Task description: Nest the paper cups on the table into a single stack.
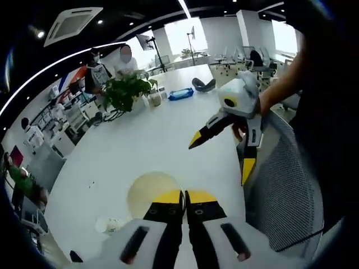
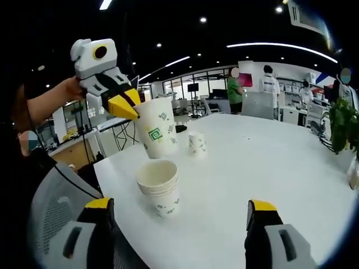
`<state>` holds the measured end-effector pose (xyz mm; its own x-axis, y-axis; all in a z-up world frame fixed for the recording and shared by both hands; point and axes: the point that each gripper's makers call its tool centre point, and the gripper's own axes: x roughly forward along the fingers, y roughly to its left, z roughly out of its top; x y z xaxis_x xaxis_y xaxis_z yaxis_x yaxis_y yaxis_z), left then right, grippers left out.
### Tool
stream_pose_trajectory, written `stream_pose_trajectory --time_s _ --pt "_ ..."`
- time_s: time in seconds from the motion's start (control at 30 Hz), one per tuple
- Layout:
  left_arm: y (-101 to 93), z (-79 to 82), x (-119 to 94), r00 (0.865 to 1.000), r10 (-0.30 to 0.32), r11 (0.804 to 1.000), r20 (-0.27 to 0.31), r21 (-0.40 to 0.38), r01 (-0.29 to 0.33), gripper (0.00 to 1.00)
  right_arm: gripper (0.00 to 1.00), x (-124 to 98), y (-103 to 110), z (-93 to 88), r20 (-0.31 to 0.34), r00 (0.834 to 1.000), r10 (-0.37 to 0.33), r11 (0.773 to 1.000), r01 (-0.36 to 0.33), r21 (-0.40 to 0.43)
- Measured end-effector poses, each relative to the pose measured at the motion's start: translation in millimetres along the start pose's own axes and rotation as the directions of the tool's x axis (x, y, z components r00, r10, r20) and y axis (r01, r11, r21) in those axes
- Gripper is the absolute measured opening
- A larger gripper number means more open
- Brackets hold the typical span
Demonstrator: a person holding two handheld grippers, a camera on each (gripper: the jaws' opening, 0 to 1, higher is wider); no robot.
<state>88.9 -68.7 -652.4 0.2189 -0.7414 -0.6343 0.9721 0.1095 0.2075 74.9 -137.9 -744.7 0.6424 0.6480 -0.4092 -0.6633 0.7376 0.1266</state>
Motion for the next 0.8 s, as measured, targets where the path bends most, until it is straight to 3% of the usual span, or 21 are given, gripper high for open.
stream_pose_trajectory --time_s 0.3,0.8 --pt "-17.8 -12.0 18 0.998 -0.053 0.998 -0.045 0.022 0.054 0.00 0.99 0 -1 -1.6 -0.007 1.000 -0.003 1.000 0.003 0.002" --pt "-28.6 -36.8 46 0.992 -0.091 0.996 -0.090 0.006 0.092 0.00 0.97 1 -2 -4.5 -0.017 1.000 -0.001 1.000 0.001 0.004"
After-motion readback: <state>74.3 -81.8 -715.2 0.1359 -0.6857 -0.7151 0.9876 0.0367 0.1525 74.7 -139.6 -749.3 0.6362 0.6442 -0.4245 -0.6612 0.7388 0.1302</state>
